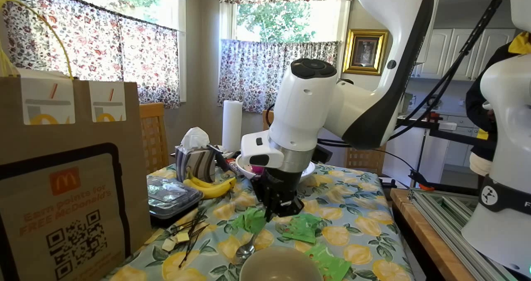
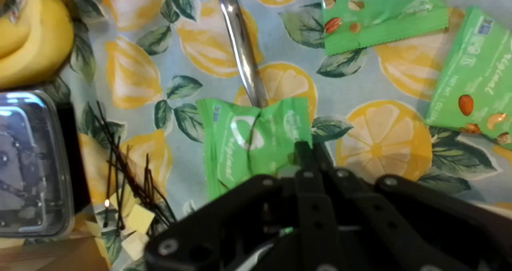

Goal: Put one green sachet on the silver spoon then use the spoon to place the sachet in the grey bowl.

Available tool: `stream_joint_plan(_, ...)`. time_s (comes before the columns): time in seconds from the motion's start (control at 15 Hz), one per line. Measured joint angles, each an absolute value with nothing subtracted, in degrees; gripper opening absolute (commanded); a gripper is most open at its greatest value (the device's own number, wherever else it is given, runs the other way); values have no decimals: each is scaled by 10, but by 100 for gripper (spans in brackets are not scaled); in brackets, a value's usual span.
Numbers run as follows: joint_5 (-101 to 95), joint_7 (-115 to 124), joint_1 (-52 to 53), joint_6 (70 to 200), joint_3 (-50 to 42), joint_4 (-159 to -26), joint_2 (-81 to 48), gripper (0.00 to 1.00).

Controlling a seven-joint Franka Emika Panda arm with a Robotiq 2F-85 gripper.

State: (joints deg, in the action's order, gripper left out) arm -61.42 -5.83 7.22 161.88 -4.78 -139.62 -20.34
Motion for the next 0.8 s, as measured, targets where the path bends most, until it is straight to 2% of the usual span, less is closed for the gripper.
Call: stream_joint_plan(0.8,-613,-100,72,1624,-34,-1343,-273,0)
